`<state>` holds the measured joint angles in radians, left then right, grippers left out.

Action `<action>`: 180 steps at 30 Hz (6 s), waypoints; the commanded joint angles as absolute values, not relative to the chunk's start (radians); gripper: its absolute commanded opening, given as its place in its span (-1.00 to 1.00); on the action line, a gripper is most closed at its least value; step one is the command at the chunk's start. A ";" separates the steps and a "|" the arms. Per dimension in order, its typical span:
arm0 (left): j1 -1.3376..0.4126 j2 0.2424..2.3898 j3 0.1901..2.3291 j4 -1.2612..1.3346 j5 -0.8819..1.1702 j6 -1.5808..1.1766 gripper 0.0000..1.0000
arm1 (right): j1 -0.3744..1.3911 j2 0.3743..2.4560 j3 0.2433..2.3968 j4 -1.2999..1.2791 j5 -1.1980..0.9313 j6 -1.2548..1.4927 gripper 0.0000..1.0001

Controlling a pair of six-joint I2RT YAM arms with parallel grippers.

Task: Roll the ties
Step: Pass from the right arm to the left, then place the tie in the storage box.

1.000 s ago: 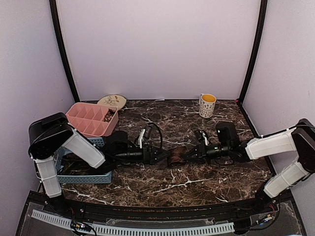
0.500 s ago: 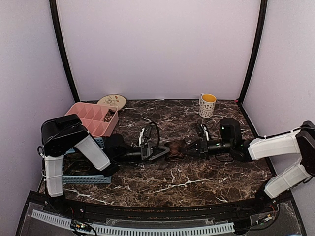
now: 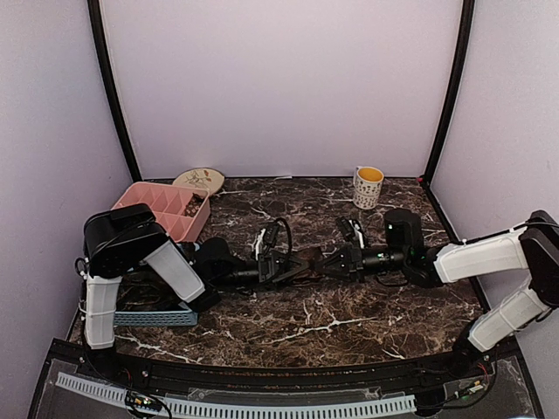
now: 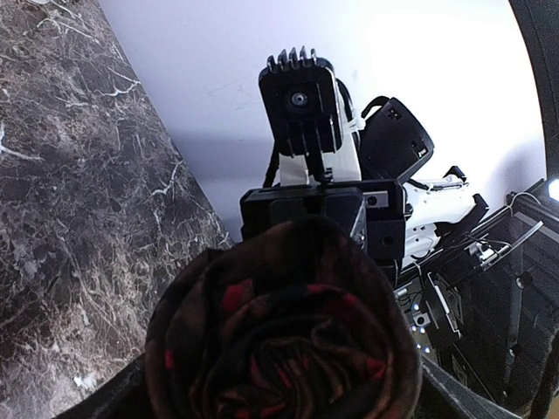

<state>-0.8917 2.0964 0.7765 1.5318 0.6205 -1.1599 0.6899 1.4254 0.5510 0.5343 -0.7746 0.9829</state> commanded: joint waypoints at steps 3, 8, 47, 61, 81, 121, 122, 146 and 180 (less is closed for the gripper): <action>-0.911 2.092 0.823 1.572 0.641 -1.173 0.71 | 0.710 1.468 0.590 0.606 -0.796 0.990 -1.00; -0.913 2.100 0.824 1.594 0.637 -1.188 0.58 | 0.715 1.470 0.589 0.606 -0.793 0.991 -1.00; -0.696 1.730 0.743 0.942 0.643 -0.870 -0.36 | 0.564 1.319 0.590 0.241 -0.699 0.818 0.98; -0.274 1.625 1.398 -0.594 0.323 -0.154 -0.36 | 0.557 1.340 0.630 0.191 -0.726 0.782 0.94; -0.053 1.644 1.419 -0.724 0.129 -0.136 -0.45 | 0.558 1.403 0.622 0.260 -0.753 0.810 0.94; -0.266 1.833 1.645 -0.883 0.061 0.226 -0.57 | 0.557 1.402 0.662 0.221 -0.767 0.776 0.94; -0.265 1.831 1.660 -0.895 0.055 0.261 -0.56 | 0.556 1.400 0.666 0.221 -0.769 0.777 0.94; -0.190 1.612 1.612 -0.756 0.177 -0.153 -0.71 | 0.557 1.344 0.628 0.355 -0.805 0.882 0.94; -0.208 1.854 1.610 -0.844 -0.062 -1.273 -0.84 | 0.557 1.355 0.659 0.319 -0.786 0.864 0.94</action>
<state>-0.2062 1.8309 1.5723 -0.8204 -0.0326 -1.2209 0.5625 1.3415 0.6399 0.2779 -0.7818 0.8711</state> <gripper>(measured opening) 0.469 0.969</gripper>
